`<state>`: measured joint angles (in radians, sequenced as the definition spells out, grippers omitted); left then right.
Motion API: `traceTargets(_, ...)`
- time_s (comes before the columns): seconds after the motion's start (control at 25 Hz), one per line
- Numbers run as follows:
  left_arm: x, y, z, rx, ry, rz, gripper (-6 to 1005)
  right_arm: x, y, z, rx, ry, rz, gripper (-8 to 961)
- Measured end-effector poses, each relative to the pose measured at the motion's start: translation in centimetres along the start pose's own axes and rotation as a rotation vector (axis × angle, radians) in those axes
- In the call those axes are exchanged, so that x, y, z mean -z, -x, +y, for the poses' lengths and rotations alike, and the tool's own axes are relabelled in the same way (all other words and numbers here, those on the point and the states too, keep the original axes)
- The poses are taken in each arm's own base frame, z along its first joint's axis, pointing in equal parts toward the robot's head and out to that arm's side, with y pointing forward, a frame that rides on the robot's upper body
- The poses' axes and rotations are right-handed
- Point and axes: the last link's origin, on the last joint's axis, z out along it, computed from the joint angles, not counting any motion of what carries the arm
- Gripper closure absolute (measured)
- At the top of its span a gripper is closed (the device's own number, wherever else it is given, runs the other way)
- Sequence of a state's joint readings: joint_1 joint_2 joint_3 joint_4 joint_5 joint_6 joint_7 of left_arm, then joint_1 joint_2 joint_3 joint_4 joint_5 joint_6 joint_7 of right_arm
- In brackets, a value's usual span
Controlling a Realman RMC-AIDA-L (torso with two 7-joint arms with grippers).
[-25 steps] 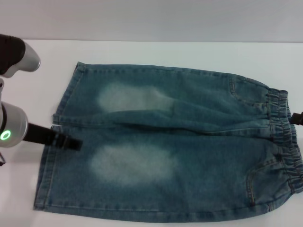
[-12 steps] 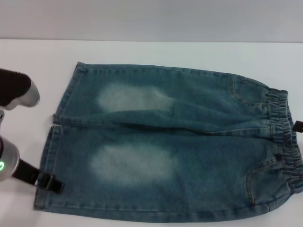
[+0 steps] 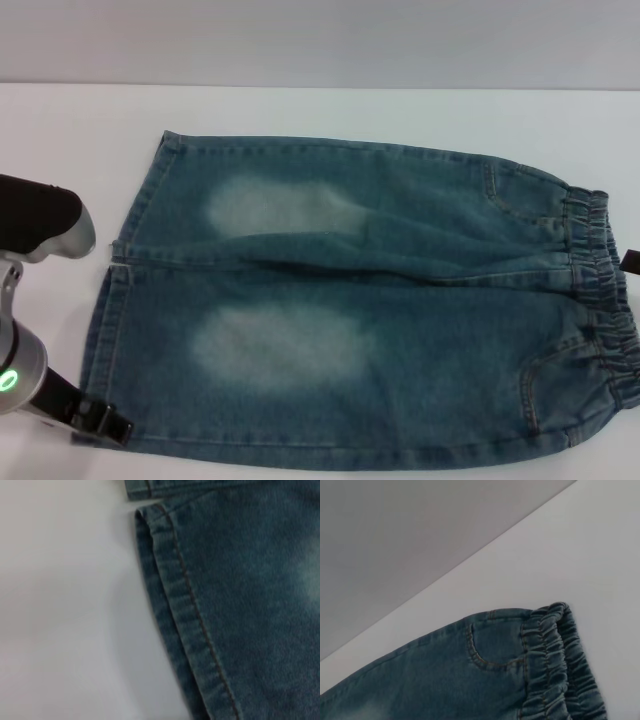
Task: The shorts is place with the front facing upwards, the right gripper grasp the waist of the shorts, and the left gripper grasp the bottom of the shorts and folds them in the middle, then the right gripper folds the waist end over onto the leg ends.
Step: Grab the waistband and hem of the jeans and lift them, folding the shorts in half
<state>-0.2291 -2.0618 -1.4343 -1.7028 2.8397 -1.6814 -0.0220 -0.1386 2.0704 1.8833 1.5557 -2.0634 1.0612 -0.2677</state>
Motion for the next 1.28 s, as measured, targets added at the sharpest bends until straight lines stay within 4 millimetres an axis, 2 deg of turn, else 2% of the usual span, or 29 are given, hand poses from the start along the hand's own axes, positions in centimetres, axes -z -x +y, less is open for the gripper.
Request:
traceTargets(0.32, -0.6, -0.3, 0.3, 0.004, 0.004, -0.023, 359, -0.4, 0.0, -0.2, -0.003, 0.001, 0.01, 149)
traceTargets(0.64, 0.1, -1.1, 0.4, -0.004, -0.001, -0.008, 372, -0.2, 0.4, -0.2, -0.003, 0.01, 0.009, 149)
traceTargets(1.08, 0.1, -1.1, 0.4, -0.014, -0.005, -0.024, 619, -0.1, 0.6, -0.4, -0.006, 0.009, 0.005, 148)
traceTargets(1.28, 0.3, -1.2, 0.5, -0.022, -0.004, -0.023, 822, -0.1, 0.5, -0.4, -0.007, 0.007, 0.006, 149)
